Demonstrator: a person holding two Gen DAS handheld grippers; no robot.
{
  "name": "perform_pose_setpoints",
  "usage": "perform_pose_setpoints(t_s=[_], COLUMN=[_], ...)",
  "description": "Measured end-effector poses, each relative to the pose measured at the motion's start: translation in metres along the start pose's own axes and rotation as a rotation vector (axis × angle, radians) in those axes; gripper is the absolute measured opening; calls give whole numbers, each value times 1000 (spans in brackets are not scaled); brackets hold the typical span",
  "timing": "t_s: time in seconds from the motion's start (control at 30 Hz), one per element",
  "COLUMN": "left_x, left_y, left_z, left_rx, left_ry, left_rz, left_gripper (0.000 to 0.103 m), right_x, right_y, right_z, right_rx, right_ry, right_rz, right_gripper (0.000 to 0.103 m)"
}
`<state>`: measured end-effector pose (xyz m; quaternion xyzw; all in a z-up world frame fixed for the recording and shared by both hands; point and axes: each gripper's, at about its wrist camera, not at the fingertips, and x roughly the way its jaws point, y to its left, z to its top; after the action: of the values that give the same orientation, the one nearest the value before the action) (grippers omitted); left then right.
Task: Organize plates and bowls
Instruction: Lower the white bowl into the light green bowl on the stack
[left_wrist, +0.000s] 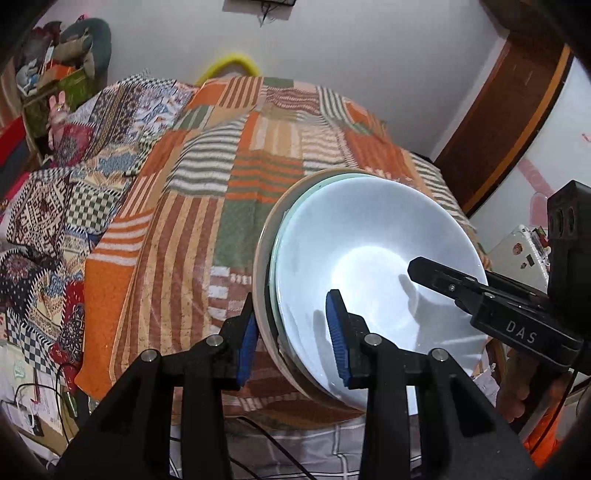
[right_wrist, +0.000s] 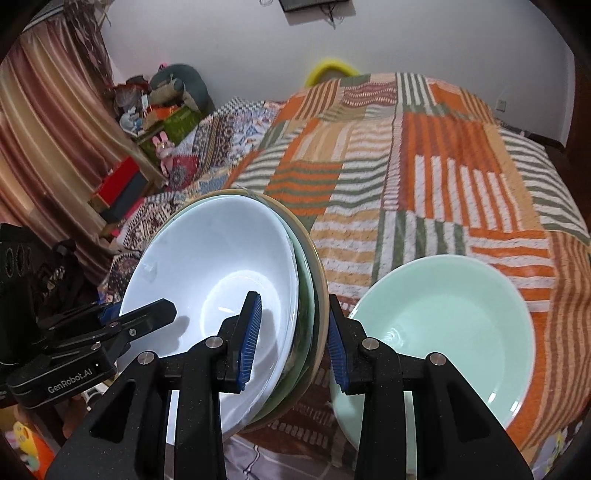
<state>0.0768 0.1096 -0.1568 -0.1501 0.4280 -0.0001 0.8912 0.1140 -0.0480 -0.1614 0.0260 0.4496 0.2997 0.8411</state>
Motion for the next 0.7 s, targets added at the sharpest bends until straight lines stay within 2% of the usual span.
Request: perform_pose_setpoints(t_s=[0.33,0.7], left_x=[-12,15], left_y=[-48,-108], left_z=[10,8], left_rx=[54,142], left_ry=[-46,6], left_rz=[-38,-70], left_gripper=[35,35], right_x=[-42,-70], right_y=[-28,-73], right_z=[-5,-19], right_rx=[32,102], right_ry=[-82,-116], right_rz=[-21,-70], right_gripper=[31,31])
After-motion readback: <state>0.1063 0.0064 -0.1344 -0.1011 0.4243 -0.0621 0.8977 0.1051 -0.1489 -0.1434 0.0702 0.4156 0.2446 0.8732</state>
